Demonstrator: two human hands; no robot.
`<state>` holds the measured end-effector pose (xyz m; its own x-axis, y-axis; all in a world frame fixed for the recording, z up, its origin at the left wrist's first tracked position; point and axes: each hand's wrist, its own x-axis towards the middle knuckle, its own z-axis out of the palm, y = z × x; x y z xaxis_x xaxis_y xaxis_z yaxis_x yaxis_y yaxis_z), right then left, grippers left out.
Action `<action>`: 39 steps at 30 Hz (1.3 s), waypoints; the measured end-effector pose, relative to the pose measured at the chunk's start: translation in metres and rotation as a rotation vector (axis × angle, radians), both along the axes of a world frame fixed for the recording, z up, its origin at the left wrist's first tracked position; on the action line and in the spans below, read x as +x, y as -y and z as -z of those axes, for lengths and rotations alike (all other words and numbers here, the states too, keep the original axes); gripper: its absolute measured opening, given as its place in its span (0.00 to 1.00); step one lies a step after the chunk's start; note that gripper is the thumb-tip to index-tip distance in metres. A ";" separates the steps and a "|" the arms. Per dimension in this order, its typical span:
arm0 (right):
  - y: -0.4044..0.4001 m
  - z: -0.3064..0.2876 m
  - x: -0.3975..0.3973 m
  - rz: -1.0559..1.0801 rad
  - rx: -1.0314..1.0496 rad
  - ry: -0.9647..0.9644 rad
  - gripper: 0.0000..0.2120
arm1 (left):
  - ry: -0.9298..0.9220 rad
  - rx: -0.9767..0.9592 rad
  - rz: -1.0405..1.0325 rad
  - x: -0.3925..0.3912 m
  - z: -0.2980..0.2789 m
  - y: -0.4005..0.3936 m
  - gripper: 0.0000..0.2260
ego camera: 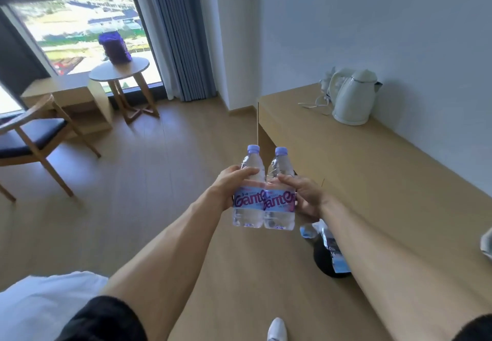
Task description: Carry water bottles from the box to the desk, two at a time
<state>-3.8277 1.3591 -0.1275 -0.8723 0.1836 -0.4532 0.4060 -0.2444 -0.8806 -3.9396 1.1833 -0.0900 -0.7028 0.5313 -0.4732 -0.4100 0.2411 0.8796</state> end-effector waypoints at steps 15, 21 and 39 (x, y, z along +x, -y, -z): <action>-0.186 0.002 -0.037 0.321 0.037 0.044 0.20 | 0.092 0.076 0.312 -0.092 0.015 -0.237 0.21; -0.250 0.013 -0.042 0.567 0.046 0.076 0.19 | 0.145 0.112 0.567 -0.120 0.034 -0.340 0.16; -0.325 0.008 -0.042 1.188 0.152 0.114 0.18 | 0.129 0.227 1.110 -0.147 0.042 -0.526 0.28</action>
<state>-3.8695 1.6838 -0.1354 -0.0786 0.9037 -0.4209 0.0748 -0.4156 -0.9064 -4.0863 1.7097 -0.1317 0.2552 0.9120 -0.3211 -0.1603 0.3674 0.9162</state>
